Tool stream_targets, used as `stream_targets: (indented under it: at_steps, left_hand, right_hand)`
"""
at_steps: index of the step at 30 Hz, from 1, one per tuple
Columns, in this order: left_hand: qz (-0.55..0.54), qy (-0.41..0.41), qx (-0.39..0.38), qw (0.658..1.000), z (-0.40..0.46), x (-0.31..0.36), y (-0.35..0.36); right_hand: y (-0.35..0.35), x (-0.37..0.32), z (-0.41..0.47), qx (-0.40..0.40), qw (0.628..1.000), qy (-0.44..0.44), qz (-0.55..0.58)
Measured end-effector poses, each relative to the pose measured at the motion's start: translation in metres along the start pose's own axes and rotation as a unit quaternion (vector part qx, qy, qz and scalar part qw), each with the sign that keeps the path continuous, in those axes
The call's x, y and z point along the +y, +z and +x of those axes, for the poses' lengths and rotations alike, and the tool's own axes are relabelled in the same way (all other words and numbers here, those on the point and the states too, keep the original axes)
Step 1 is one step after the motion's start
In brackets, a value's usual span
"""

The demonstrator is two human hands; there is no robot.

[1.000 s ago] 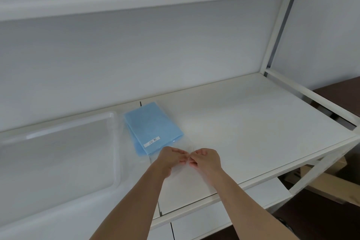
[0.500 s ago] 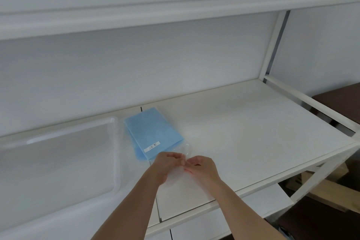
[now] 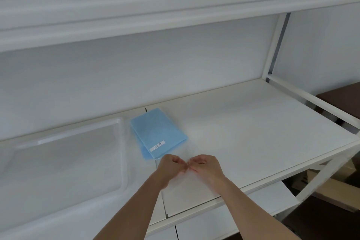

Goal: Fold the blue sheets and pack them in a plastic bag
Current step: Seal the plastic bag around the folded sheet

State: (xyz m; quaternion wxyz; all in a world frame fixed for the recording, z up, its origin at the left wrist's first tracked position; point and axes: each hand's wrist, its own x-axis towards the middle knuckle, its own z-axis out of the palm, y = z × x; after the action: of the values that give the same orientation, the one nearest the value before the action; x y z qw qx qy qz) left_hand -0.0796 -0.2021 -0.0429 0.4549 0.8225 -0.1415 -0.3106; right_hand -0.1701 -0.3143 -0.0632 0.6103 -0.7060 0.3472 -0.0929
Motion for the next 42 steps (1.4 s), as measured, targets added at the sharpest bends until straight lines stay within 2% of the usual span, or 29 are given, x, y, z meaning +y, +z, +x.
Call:
stream_targets:
  at_steps: [4, 18, 26, 29, 32, 35, 38, 42]
  left_hand:
    - [-0.049, -0.006, -0.001, 0.999, -0.001, -0.002, -0.003]
    - [-0.063, -0.027, -0.009, 0.998, 0.005, -0.003, -0.003]
    - [-0.1, -0.036, 0.017, 0.994, 0.006, -0.003, 0.0]
    - [-0.118, -0.048, 0.019, 0.992, 0.005, 0.004, 0.003]
    - [-0.171, -0.048, 0.006, 0.984, 0.006, 0.013, 0.008]
    - [-0.211, -0.035, 0.003, 0.977, 0.005, 0.021, 0.015]
    - [-0.162, -0.011, 0.014, 0.987, 0.002, 0.023, 0.023]
    - [-0.052, -0.003, -0.018, 0.998, 0.001, 0.013, 0.03]
  right_hand:
    - [0.0, 0.0, -0.001, -0.015, 1.0, 0.002, 0.002]
    - [0.004, -0.001, 0.002, 0.012, 0.998, 0.017, -0.057]
    - [0.004, 0.002, -0.001, -0.004, 1.0, 0.001, 0.002]
    - [0.001, -0.002, -0.005, -0.039, 0.997, 0.01, 0.069]
    - [-0.002, 0.0, -0.005, -0.047, 0.993, 0.02, 0.103]
    - [-0.007, 0.004, -0.005, -0.043, 0.98, 0.033, 0.191]
    - [-0.013, 0.009, -0.009, -0.023, 0.972, 0.022, 0.234]
    - [-0.015, 0.014, -0.008, -0.008, 0.977, 0.024, 0.21]
